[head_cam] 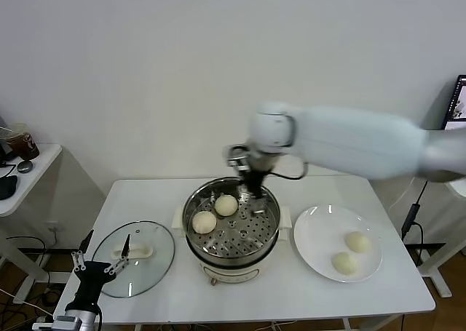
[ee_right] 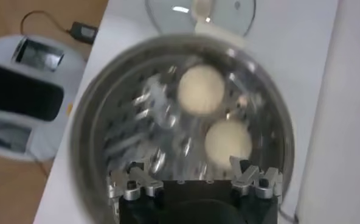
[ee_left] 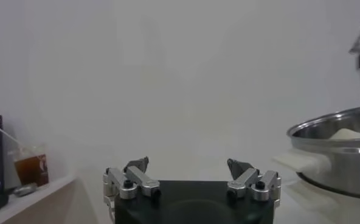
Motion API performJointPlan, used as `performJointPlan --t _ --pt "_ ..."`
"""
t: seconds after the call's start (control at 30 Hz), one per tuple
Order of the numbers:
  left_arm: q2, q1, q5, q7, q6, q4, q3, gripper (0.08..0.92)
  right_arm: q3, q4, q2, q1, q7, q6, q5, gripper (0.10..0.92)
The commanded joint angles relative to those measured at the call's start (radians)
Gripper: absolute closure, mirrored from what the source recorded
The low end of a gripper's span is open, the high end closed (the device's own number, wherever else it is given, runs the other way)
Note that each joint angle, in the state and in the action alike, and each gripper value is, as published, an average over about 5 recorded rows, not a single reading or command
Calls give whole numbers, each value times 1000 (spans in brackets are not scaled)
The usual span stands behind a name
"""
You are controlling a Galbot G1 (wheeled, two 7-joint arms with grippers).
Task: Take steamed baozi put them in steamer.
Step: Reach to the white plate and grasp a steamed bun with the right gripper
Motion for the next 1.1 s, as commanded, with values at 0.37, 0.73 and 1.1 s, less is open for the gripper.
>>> performJointPlan --t 0.37,0.73,1.1 --pt "-15 15 13 1 3 -13 -1 177 311 116 -596 -486 -84 254 -454 203" --pt "-31 48 25 1 4 -33 -24 177 576 -2 -509 -845 -28 258 -558 208" --pt "-42 62 32 0 4 -35 -36 177 632 -110 -412 -925 5 269 -599 222"
